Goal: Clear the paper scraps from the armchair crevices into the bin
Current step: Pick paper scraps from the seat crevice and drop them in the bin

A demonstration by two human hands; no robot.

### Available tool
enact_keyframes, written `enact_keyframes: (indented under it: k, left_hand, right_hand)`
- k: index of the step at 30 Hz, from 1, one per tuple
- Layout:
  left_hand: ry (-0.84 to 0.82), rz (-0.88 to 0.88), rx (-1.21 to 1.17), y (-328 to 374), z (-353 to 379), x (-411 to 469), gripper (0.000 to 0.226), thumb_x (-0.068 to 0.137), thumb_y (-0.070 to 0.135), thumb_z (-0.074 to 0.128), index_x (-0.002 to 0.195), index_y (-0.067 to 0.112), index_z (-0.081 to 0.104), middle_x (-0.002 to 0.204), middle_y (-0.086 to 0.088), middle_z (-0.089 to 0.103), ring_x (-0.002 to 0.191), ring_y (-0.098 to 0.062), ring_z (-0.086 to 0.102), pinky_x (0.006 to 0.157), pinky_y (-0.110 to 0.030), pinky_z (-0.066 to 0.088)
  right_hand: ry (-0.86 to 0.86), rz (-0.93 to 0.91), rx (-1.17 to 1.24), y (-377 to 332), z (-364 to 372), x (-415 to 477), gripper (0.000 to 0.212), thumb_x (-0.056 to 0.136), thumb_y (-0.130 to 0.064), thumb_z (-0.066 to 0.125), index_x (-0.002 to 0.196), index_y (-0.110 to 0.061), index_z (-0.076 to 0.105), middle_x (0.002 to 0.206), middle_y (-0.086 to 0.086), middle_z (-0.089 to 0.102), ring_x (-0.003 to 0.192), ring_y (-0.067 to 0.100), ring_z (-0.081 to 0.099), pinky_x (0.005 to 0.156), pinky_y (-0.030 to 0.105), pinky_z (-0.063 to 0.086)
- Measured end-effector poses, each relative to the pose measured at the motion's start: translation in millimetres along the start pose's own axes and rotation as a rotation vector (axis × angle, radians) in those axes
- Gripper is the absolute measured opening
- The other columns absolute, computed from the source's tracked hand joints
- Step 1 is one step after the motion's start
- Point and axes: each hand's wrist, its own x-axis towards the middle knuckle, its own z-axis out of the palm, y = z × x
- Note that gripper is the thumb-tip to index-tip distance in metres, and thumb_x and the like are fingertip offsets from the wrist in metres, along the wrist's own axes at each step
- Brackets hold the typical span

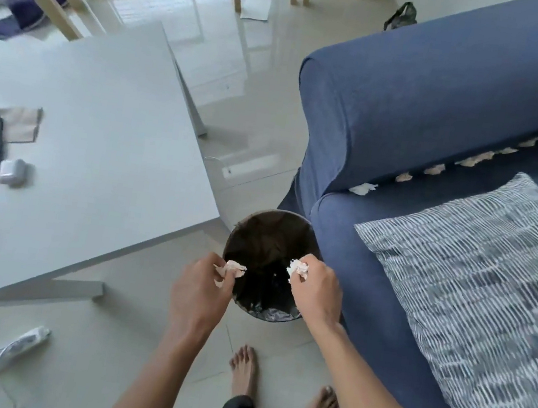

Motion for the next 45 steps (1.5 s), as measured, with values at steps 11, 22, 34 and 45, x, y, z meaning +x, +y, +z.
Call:
enact_keyframes:
  k: [11, 22, 34, 45]
  left_hand:
    - [-0.027, -0.169, -0.084, -28.6, 58.9, -6.8, 0.019, 0.090, 0.040, 0.061, 0.097, 0.022, 0.065, 0.088, 0.005, 0.070, 0.083, -0.019, 0.064, 0.065, -0.029, 0.045]
    - [-0.071, -0.209, -0.075, -33.8, 76.6, 12.0, 0.022, 0.089, 0.040, 0.062, 0.100, 0.022, 0.067, 0.088, 0.002, 0.070, 0.082, -0.020, 0.064, 0.063, -0.027, 0.043]
    - [-0.514, -0.112, -0.122, -18.6, 98.5, 37.8, 0.065, 0.091, 0.043, 0.062, 0.146, 0.015, 0.042, 0.131, -0.007, 0.060, 0.114, -0.022, 0.061, 0.094, -0.035, 0.052]
    - [-0.355, 0.091, 0.032, -9.1, 46.6, 41.0, 0.044, 0.098, 0.038, 0.049, 0.137, 0.016, 0.051, 0.122, -0.007, 0.064, 0.108, -0.023, 0.062, 0.088, -0.034, 0.050]
  right_hand:
    - [-0.196, 0.061, 0.055, 30.8, 54.9, -3.2, 0.036, 0.090, -0.024, 0.069, 0.123, -0.018, 0.055, 0.106, 0.002, 0.067, 0.102, 0.024, 0.059, 0.072, 0.029, 0.043]
    - [-0.171, 0.072, 0.129, 45.6, 55.1, -2.0, 0.034, 0.094, -0.022, 0.061, 0.128, -0.022, 0.056, 0.088, -0.009, 0.065, 0.090, 0.010, 0.052, 0.073, 0.029, 0.044]
    - [-0.149, 0.129, 0.143, 54.6, 46.5, -5.9, 0.036, 0.092, -0.018, 0.061, 0.128, -0.020, 0.057, 0.085, -0.009, 0.067, 0.092, 0.018, 0.062, 0.081, 0.035, 0.050]
    - [-0.170, 0.083, 0.103, 19.9, -9.0, -3.1, 0.043, 0.097, -0.025, 0.055, 0.139, -0.021, 0.049, 0.112, -0.003, 0.067, 0.105, 0.016, 0.062, 0.083, 0.031, 0.050]
